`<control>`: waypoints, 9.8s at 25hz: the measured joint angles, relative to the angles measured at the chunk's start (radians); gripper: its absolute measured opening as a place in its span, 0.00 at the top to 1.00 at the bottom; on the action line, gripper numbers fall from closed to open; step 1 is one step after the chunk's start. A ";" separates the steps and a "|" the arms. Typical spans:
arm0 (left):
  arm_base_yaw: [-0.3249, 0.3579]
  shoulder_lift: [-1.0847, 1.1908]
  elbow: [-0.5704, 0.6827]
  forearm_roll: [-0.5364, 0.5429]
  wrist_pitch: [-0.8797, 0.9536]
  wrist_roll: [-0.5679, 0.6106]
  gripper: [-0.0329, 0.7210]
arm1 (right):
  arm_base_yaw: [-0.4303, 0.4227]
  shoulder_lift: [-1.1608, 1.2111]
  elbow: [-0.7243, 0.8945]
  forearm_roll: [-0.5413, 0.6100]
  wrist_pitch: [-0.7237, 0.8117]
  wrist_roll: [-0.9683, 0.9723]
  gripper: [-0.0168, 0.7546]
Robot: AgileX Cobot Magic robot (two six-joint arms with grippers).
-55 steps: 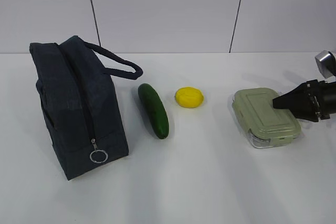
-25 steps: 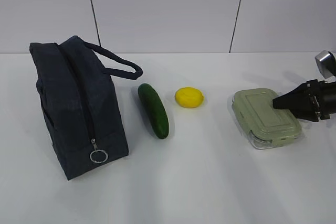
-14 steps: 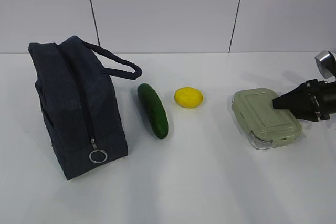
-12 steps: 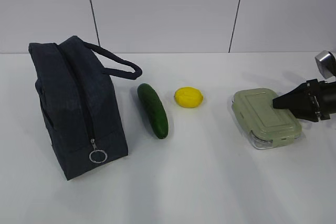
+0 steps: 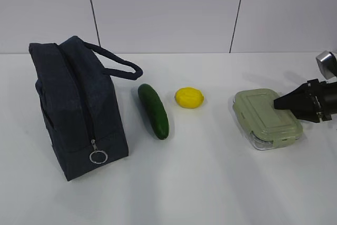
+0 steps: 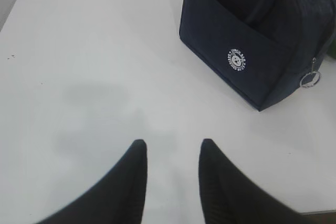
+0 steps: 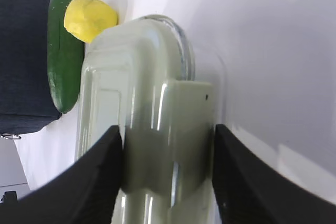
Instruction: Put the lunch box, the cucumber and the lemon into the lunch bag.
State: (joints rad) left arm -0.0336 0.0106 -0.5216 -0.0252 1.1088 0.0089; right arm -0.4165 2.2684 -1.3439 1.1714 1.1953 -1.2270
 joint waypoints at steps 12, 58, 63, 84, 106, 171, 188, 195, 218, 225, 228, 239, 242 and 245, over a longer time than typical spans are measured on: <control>0.000 0.000 0.000 0.000 0.000 0.000 0.64 | 0.000 -0.004 0.000 -0.003 -0.004 0.005 0.46; 0.000 0.377 -0.059 -0.325 -0.273 -0.121 0.38 | 0.020 -0.100 0.002 -0.010 -0.055 0.085 0.46; 0.000 0.625 -0.085 -0.501 -0.430 -0.137 0.38 | 0.020 -0.100 0.002 -0.010 -0.055 0.087 0.46; 0.000 1.333 -0.380 -0.764 -0.612 -0.099 0.42 | 0.020 -0.101 0.002 0.019 -0.055 0.094 0.46; 0.000 1.556 -0.434 -0.993 -0.604 0.135 0.95 | 0.022 -0.101 0.002 0.019 -0.055 0.096 0.46; -0.148 1.451 -0.563 -0.553 -0.445 -0.183 0.96 | 0.912 -0.586 0.018 0.035 -0.727 0.732 0.47; -0.207 1.451 -0.563 -0.558 -0.502 -0.187 0.96 | 0.985 -0.453 0.018 0.052 -0.843 0.667 0.47; -0.214 1.451 -0.563 -0.625 -0.515 -0.187 0.96 | 1.025 -0.410 0.007 0.073 -0.912 0.663 0.47; -0.214 1.451 -0.563 -0.746 -0.532 -0.189 0.96 | 1.053 -0.311 -0.060 0.264 -0.886 0.644 0.47; -0.214 1.451 -0.563 -0.753 -0.532 -0.189 0.96 | 1.054 -0.279 -0.061 0.388 -0.835 0.493 0.47; -0.214 1.451 -0.563 -0.755 -0.532 -0.189 0.96 | 1.064 -0.253 -0.062 0.488 -0.802 0.370 0.47; -0.214 1.451 -0.560 -0.735 -0.529 -0.189 0.96 | 1.075 -0.238 -0.073 0.592 -0.730 0.207 0.29; -0.214 1.451 -0.560 -0.727 -0.529 -0.189 0.96 | 1.068 -0.238 -0.073 0.591 -0.704 0.200 0.29; -0.208 1.451 -0.560 -0.709 -0.529 -0.189 0.96 | 1.049 -0.249 -0.073 0.566 -0.660 0.200 0.29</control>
State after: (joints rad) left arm -0.2417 1.4618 -1.0820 -0.7342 0.5793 -0.1803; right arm 0.6329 2.0189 -1.4166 1.7377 0.5356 -1.0270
